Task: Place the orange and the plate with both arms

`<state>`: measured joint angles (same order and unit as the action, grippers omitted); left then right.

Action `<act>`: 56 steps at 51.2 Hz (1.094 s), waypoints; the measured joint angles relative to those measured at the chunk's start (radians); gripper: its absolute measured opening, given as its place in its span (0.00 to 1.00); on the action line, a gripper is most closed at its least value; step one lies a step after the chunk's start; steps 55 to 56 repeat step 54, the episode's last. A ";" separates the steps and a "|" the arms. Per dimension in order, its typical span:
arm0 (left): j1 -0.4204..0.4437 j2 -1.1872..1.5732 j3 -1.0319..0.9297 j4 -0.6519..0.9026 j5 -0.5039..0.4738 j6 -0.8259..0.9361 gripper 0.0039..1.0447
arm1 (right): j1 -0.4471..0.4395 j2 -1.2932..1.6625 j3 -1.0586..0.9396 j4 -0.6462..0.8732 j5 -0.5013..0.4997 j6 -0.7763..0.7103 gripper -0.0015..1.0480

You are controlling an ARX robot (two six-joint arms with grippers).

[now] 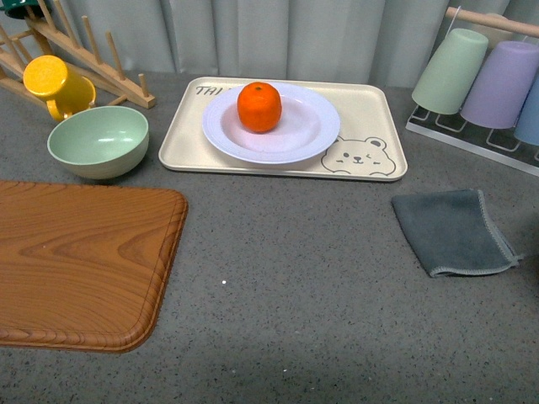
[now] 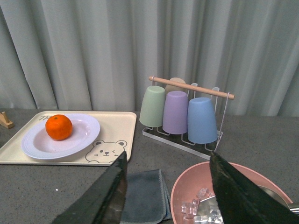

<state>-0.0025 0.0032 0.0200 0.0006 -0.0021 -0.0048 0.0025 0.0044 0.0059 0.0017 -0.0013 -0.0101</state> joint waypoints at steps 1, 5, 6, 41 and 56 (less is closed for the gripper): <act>0.000 0.000 0.000 0.000 0.000 0.000 0.94 | 0.000 0.000 0.000 0.000 0.000 0.000 0.55; 0.000 0.000 0.000 0.000 0.000 0.000 0.94 | 0.000 0.000 0.000 0.000 0.000 0.000 0.72; 0.000 0.000 0.000 0.000 0.000 0.000 0.94 | 0.000 0.000 0.000 0.000 0.000 0.000 0.77; 0.000 0.000 0.000 0.000 0.000 0.000 0.94 | 0.000 0.000 0.000 0.000 0.000 0.001 0.91; 0.000 0.000 0.000 0.000 0.000 0.000 0.94 | 0.000 0.000 0.000 0.000 0.000 0.001 0.91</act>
